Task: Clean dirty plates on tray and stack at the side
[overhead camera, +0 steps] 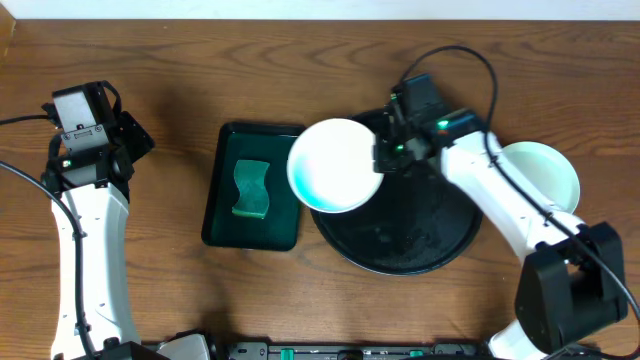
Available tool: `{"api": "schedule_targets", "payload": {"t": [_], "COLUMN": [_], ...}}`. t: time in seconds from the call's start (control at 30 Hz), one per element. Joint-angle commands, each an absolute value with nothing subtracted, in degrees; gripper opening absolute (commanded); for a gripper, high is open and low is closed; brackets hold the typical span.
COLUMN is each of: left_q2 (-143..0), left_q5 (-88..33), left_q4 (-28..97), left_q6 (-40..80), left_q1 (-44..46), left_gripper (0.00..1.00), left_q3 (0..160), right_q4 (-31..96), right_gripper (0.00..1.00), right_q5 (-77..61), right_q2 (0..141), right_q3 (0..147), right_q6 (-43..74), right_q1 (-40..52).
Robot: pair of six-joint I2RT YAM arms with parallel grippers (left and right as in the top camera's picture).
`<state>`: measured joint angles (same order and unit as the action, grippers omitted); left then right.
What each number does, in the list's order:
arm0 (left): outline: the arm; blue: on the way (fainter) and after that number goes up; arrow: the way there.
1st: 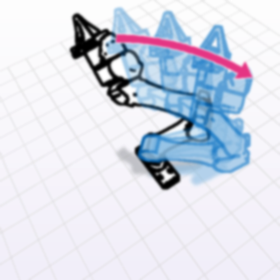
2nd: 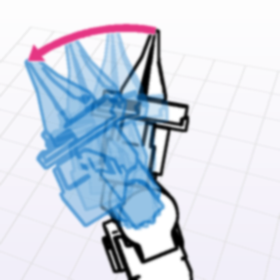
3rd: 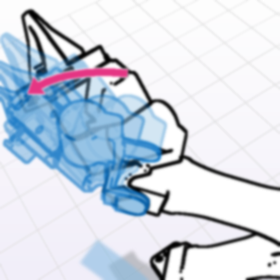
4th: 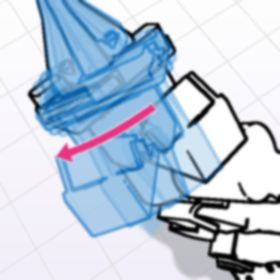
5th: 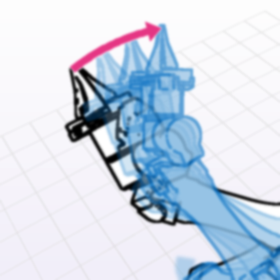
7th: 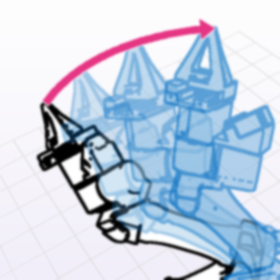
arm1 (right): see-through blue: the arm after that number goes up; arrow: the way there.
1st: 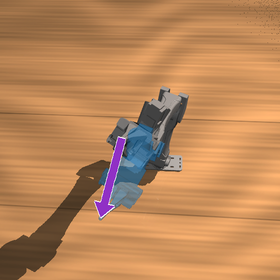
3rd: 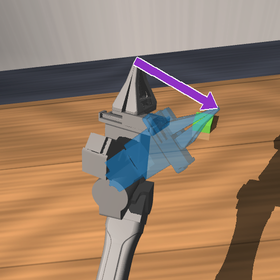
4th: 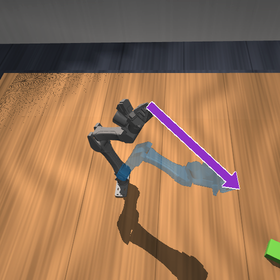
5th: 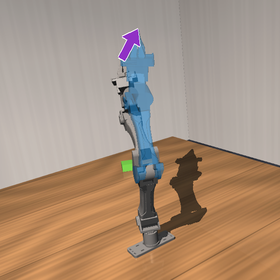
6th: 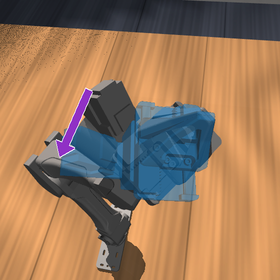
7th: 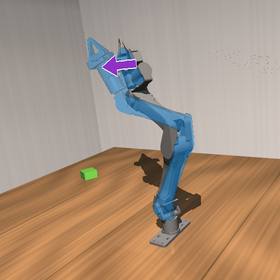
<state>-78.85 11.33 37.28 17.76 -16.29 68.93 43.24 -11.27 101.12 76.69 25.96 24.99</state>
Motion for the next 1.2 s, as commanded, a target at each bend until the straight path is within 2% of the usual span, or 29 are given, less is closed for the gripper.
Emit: {"api": "schedule_targets", "payload": {"t": [0.0,0.17,0.47,0.97,1.17], "left_q2": [-78.43,-78.43,-78.43,-78.43,-78.43], "left_q5": [12.05,12.05,12.05,12.05,12.05], "left_q4": [37.41,37.43,37.41,37.43,37.43], "left_q6": [17.82,17.82,17.82,17.82,17.82], "left_q1": [-16.47,-16.47,-16.47,-16.47,-16.47], "left_gripper": [0.79,0.79,0.79,0.79,0.79], "left_q3": [69.6,69.6,69.6,69.6,69.6], "right_q4": [39.97,33.76,25.17,15.75,11.99], "right_gripper": [0.01,0.01,0.01,0.01,0.01], "right_q5": [-5.96,0.82,11.79,25.91,36.84], "right_q2": [101.14,101.16,101.16,101.14,101.14], "right_q3": [77.91,77.91,77.91,77.91,77.91], "right_q6": [31.77,35.22,33.98,8.29,-3.66], "right_q1": [29.41,34.83,42.54,51.03,55.37]}}
